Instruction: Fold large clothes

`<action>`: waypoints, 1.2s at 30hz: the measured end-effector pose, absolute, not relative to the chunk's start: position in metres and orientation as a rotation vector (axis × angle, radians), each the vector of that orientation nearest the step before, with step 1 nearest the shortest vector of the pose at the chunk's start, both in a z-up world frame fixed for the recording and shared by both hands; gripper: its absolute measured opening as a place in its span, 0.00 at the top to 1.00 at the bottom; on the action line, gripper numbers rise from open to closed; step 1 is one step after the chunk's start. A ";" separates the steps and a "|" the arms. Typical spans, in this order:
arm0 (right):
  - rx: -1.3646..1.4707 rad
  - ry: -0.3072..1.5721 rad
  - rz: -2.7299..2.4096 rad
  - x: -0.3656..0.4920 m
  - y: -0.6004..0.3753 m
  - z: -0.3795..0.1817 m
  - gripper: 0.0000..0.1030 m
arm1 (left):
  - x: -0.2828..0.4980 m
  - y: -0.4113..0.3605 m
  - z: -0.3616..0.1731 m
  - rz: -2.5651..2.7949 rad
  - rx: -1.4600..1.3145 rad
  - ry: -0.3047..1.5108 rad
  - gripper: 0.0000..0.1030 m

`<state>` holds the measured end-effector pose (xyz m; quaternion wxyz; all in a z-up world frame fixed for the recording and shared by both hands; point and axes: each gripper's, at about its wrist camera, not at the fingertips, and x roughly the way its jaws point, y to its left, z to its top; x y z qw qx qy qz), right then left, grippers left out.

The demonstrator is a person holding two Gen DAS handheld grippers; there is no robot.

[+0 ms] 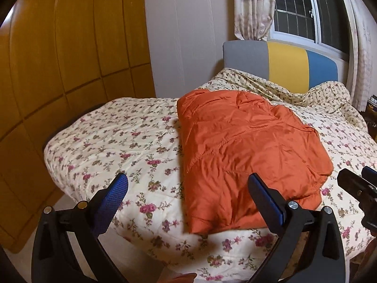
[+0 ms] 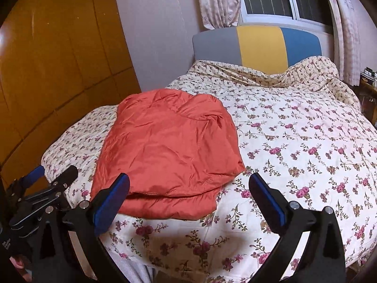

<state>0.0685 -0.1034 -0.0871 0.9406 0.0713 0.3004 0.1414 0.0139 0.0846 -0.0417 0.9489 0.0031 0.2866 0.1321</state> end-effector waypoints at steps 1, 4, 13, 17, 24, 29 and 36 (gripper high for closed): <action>0.148 0.606 0.293 0.066 -0.104 -0.085 0.02 | 0.013 0.083 -0.041 0.268 0.002 0.584 0.03; 0.145 0.595 0.297 0.062 -0.104 -0.082 0.02 | 0.006 0.081 -0.038 0.261 -0.010 0.573 0.03; 0.150 0.598 0.300 0.061 -0.105 -0.084 0.02 | 0.000 0.081 -0.035 0.259 -0.015 0.549 0.03; 0.155 0.602 0.298 0.060 -0.108 -0.085 0.02 | 0.001 0.084 -0.035 0.265 -0.026 0.553 0.03; 0.155 0.603 0.298 0.060 -0.108 -0.086 0.02 | -0.002 0.082 -0.035 0.265 -0.027 0.544 0.03; 0.153 0.609 0.300 0.060 -0.108 -0.087 0.02 | -0.001 0.083 -0.037 0.259 -0.033 0.548 0.03; 0.157 0.614 0.302 0.061 -0.110 -0.088 0.02 | -0.001 0.083 -0.038 0.257 -0.034 0.549 0.03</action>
